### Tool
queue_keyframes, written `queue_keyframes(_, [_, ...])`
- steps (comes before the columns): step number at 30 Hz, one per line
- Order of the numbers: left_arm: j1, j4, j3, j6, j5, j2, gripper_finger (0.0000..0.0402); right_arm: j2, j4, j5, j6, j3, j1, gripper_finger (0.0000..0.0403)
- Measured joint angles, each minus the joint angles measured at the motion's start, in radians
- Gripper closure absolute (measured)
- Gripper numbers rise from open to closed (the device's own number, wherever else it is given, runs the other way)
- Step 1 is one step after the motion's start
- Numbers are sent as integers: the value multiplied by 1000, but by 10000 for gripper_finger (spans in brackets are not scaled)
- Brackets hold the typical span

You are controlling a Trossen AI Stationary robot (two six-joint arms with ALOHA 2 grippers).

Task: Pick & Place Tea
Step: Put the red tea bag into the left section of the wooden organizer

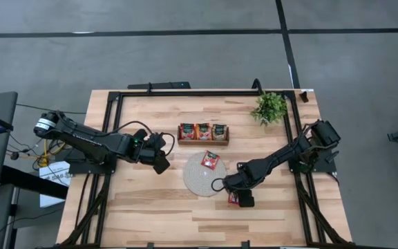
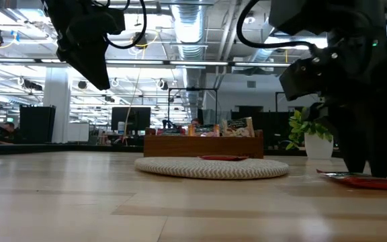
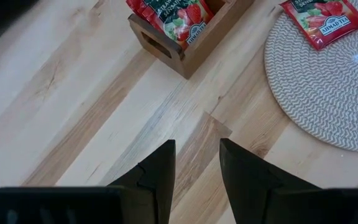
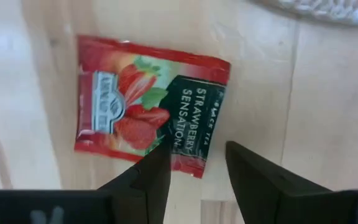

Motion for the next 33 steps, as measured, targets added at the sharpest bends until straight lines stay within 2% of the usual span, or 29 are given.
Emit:
queue_keyframes(13, [0, 0, 0, 7, 0, 0, 283, -3, 24, -1, 57, -32, -6, 287])
queue_keyframes(26, [0, 26, 0, 8, 0, 0, 283, -1, -3, -12, 62, -17, -54, 395])
queue_keyframes(33, [0, 63, 0, 36, 6, 0, 283, 3, -20, 4, 41, 10, -66, 401])
